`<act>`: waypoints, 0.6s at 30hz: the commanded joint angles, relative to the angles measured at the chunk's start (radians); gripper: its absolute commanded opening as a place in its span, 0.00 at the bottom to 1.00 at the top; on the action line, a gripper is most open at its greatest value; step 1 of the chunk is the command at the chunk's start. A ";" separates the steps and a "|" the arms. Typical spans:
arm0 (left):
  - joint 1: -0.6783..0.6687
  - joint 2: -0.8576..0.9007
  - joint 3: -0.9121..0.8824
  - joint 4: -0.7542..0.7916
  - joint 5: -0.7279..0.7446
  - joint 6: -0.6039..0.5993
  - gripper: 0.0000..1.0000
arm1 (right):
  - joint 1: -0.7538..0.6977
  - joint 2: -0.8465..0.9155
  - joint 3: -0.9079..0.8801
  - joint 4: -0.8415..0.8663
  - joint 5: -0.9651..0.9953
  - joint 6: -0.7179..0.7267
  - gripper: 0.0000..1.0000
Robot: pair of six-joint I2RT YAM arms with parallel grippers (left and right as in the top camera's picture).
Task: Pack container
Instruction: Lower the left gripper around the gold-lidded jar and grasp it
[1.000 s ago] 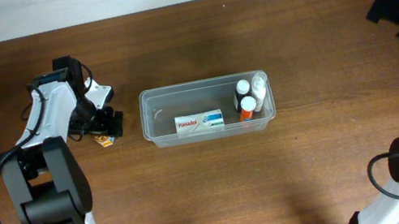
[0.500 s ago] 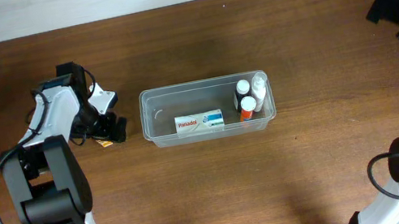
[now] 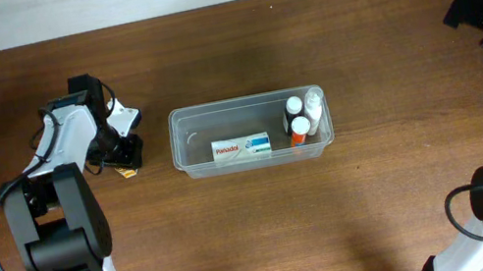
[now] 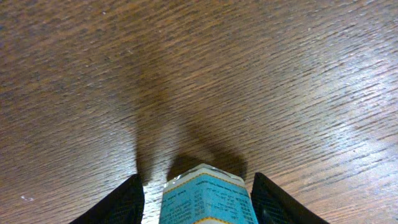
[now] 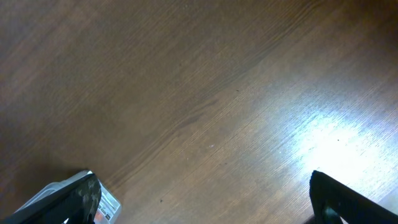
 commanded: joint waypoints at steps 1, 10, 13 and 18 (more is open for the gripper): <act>0.006 0.016 -0.009 0.003 -0.004 0.005 0.56 | -0.006 0.003 0.001 -0.005 0.005 0.008 0.98; 0.006 0.016 -0.009 0.002 -0.005 -0.091 0.40 | -0.006 0.003 0.001 -0.005 0.005 0.008 0.98; 0.006 0.016 -0.009 -0.003 -0.005 -0.141 0.36 | -0.006 0.003 0.001 -0.005 0.005 0.008 0.98; 0.006 0.016 -0.009 -0.003 -0.004 -0.196 0.36 | -0.006 0.003 0.001 -0.005 0.005 0.008 0.98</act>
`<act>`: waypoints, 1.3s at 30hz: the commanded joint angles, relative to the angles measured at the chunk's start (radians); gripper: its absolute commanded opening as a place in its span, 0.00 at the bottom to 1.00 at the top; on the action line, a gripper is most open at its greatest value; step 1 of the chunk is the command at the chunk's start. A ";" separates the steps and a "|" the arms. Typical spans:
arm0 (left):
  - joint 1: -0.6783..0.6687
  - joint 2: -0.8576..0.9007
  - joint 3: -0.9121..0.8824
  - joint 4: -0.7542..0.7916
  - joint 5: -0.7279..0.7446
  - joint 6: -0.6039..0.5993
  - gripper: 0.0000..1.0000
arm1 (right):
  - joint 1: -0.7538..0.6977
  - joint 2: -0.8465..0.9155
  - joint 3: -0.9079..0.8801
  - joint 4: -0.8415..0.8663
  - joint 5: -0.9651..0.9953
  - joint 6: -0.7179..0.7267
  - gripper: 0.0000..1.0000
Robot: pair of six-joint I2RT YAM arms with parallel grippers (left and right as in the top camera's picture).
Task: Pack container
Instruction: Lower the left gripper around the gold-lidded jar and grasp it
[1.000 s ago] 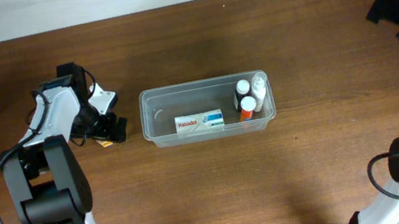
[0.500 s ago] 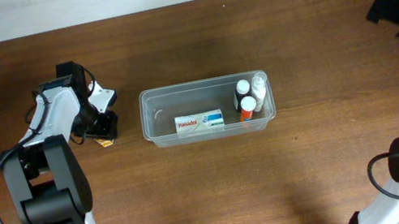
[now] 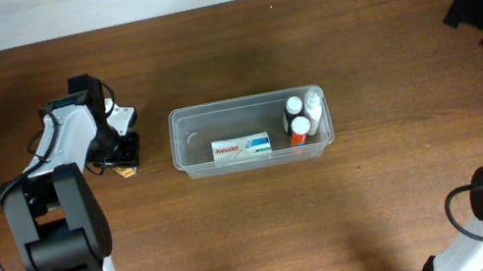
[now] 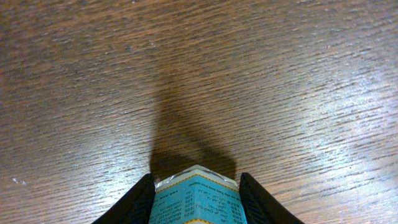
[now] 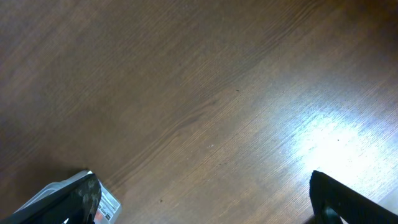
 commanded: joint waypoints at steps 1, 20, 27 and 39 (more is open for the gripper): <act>0.006 0.016 -0.009 -0.003 -0.003 -0.070 0.36 | -0.006 0.003 0.001 -0.005 0.005 0.007 0.98; 0.006 0.016 -0.009 -0.018 -0.001 -0.360 0.43 | -0.006 0.003 0.001 -0.005 0.005 0.007 0.98; 0.006 0.016 -0.010 -0.064 -0.003 -0.358 0.45 | -0.006 0.003 0.001 -0.005 0.005 0.007 0.98; 0.006 0.016 -0.011 -0.100 -0.004 -0.357 0.46 | -0.006 0.003 0.001 -0.005 0.005 0.007 0.98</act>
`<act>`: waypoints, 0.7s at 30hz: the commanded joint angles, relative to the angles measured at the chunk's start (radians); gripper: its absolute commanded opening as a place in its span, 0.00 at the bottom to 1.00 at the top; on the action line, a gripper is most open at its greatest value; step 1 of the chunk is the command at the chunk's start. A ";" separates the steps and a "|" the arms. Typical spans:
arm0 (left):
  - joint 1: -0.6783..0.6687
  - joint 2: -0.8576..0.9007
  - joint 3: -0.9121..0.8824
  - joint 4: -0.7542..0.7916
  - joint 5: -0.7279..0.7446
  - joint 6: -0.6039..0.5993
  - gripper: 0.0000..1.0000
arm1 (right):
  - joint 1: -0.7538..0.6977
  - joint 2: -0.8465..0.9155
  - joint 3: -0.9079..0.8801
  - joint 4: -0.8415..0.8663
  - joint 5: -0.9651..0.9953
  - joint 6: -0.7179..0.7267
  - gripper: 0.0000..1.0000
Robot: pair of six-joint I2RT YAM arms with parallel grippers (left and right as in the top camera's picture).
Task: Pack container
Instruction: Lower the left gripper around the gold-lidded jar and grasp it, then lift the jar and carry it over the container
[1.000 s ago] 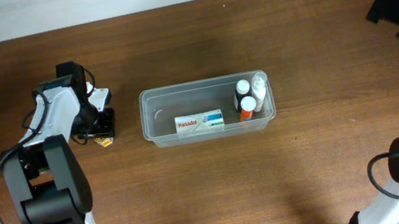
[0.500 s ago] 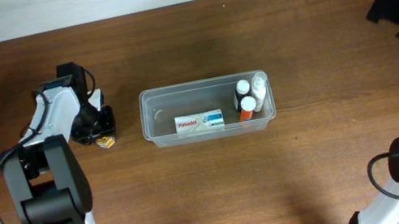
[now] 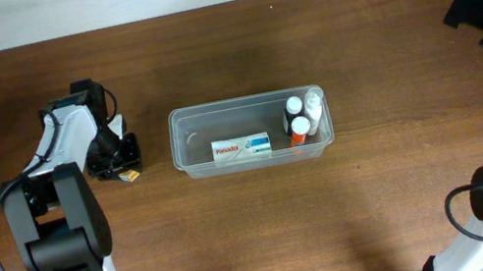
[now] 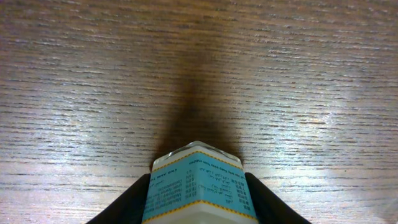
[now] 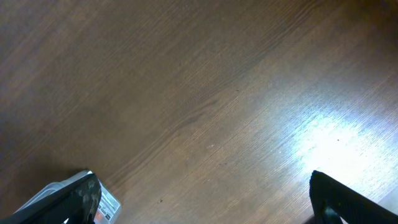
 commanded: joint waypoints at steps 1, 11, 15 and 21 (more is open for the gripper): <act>0.006 0.013 -0.011 -0.005 -0.004 -0.011 0.45 | -0.006 0.003 0.001 -0.005 0.005 0.008 0.98; 0.006 0.012 0.005 -0.006 -0.015 -0.003 0.37 | -0.006 0.003 0.001 -0.005 0.005 0.008 0.98; 0.006 0.012 0.062 -0.047 -0.014 -0.004 0.37 | -0.006 0.003 0.001 -0.005 0.005 0.008 0.98; 0.006 0.012 0.224 -0.182 -0.011 -0.003 0.37 | -0.006 0.003 0.001 -0.005 0.005 0.008 0.98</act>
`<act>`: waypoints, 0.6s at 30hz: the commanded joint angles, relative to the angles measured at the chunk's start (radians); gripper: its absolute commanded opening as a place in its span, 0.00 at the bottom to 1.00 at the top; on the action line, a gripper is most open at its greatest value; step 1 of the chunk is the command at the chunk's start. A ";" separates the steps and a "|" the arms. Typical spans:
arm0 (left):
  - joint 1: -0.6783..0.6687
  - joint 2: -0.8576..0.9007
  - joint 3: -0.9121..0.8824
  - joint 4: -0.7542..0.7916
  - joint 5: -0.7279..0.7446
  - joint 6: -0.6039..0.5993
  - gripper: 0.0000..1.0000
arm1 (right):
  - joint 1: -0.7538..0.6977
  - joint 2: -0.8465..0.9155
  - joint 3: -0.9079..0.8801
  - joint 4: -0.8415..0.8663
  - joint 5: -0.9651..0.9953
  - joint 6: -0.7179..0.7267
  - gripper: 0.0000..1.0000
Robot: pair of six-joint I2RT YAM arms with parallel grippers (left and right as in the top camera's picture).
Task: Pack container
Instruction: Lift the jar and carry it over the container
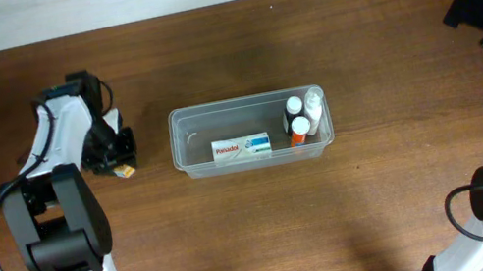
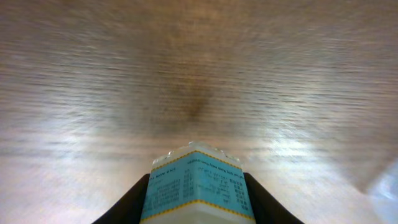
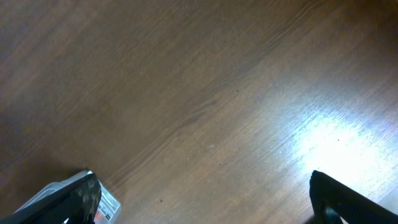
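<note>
A small white bottle with a blue, yellow-edged label (image 2: pixel 194 186) sits between the dark fingers (image 2: pixel 134 202) of my left gripper (image 2: pixel 194 183), which is shut on it. The table below it is blurred and its shadow lies apart from it. Overhead, the left gripper (image 1: pixel 117 155) hangs just left of the clear plastic container (image 1: pixel 181 142). Inside lie a Panadol box (image 1: pixel 242 147) and small bottles (image 1: pixel 297 118) at the right end. My right gripper (image 3: pixel 202 199) is open over bare wood, nothing between its fingers.
The wooden table (image 1: pixel 268 230) spreads around the container. The right arm (image 1: pixel 478 4) is at the far right back corner. A pale wall edge runs along the back of the table.
The left gripper has come up off the table with the bottle still in it; the shadow now lies apart from the bottle. The right arm has not moved.
The left fingers stood open on either side of the bottle on the table. Then they were shut on it. Then the wrist was turned with the bottle held low over the wood, and now the bottle is raised beside the container.
</note>
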 commanded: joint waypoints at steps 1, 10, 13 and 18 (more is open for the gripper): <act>0.005 0.003 0.132 -0.064 -0.002 -0.002 0.37 | -0.006 0.003 0.001 -0.005 0.005 0.008 0.99; -0.033 0.003 0.399 -0.273 0.020 -0.002 0.38 | -0.006 0.003 0.001 -0.005 0.005 0.008 0.98; -0.057 0.003 0.454 -0.319 0.026 0.016 0.38 | -0.006 0.003 0.001 -0.005 0.005 0.007 0.98; -0.111 0.001 0.526 -0.372 0.102 0.126 0.37 | -0.006 0.003 0.001 -0.005 0.005 0.007 0.98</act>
